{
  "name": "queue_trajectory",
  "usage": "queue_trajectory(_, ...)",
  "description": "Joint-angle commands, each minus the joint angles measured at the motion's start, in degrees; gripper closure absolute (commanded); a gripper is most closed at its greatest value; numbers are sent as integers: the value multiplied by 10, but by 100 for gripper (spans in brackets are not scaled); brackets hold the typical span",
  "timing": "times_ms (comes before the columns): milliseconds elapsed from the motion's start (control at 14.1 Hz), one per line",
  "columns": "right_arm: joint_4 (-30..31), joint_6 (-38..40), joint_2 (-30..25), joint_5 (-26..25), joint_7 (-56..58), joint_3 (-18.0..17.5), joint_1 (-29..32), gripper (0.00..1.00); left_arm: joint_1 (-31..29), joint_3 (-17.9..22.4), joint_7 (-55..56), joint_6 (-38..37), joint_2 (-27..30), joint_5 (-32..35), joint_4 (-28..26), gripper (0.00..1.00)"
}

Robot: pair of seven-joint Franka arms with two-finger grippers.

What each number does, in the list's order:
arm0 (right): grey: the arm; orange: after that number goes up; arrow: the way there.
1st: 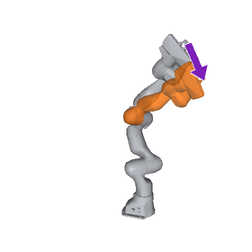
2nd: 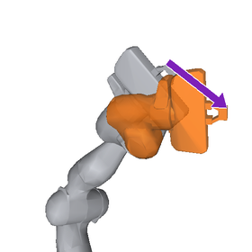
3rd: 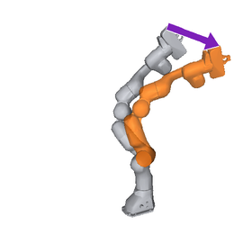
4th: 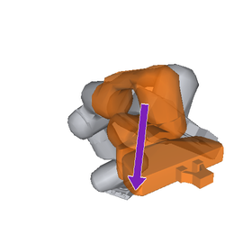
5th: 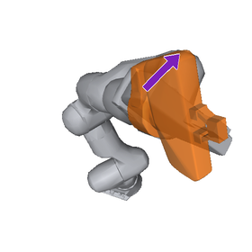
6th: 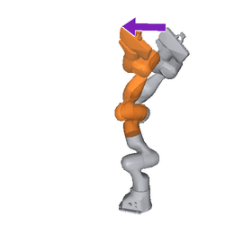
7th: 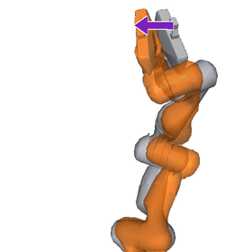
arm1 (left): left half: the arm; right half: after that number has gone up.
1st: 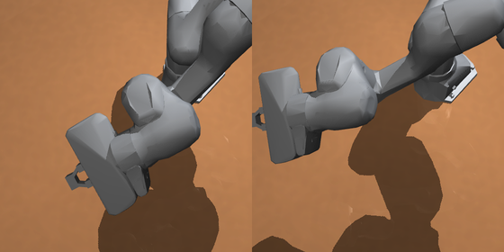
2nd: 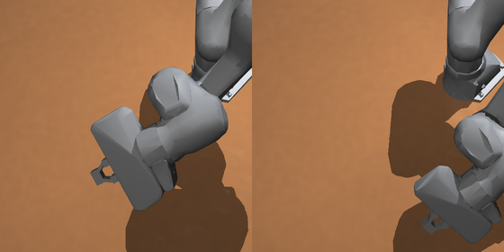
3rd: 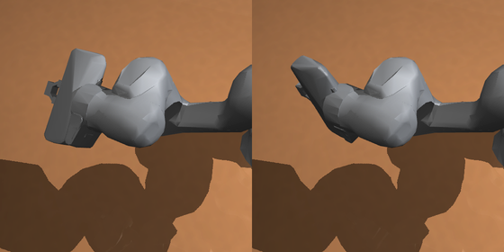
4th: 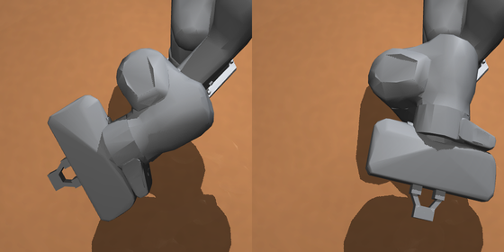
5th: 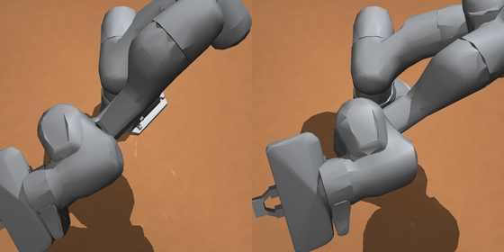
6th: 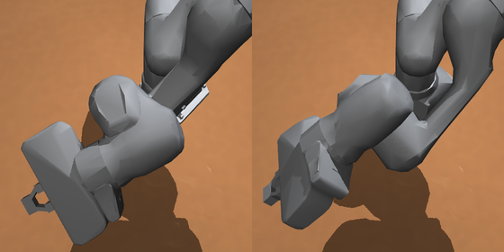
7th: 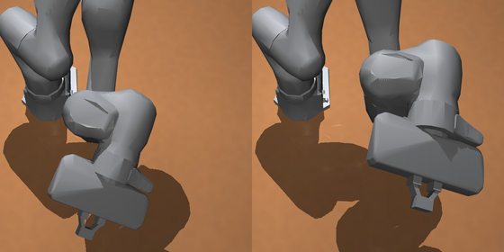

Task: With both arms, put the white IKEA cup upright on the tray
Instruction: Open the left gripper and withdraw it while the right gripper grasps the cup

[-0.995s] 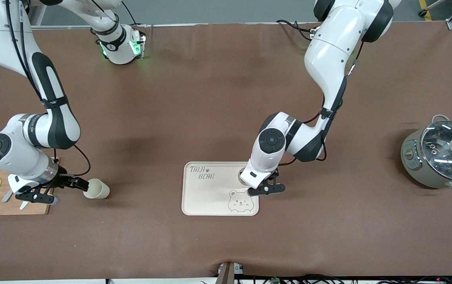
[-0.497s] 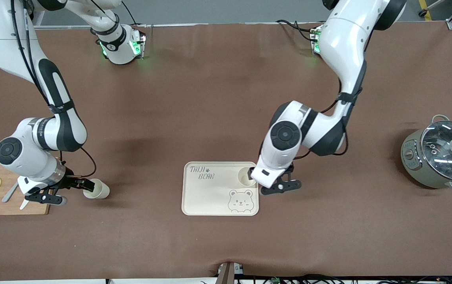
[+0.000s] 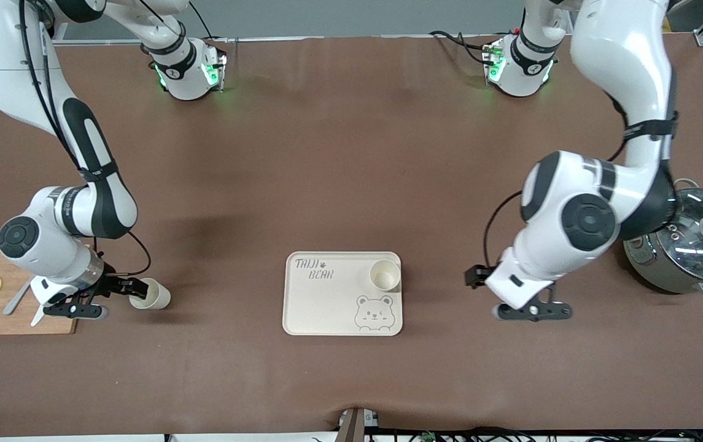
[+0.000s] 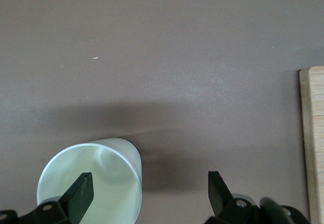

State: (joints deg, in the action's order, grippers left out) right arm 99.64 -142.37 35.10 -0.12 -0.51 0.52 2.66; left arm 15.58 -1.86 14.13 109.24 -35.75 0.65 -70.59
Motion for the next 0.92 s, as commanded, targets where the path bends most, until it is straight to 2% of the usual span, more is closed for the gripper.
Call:
queue_trajectory(0, -1, -24, 13, 1, 10, -3, 2, 0, -19, 0, -57, -2, 15, -10, -17, 0)
queue_trajectory(213, -1, -28, 19, 2, 10, -3, 1, 0, -41, 0, -65, -5, 50, -9, -24, 0)
queue_trajectory(640, -1, -30, 20, 2, 10, -3, 0, 0, -58, -1, -78, -158, 178, -11, -27, 0)
queue_trajectory(711, -1, -30, 21, 2, 10, -3, 1, 7, -58, -1, -78, -170, 191, -11, -27, 0)
queue_trajectory(782, -1, -30, 21, 2, 10, -3, 0, 33, -59, -1, -79, -186, 207, -11, -28, 0)
queue_trajectory(853, -1, -29, 21, 2, 10, -3, 1, 47, -65, -1, -86, -205, 219, -11, -28, 0)
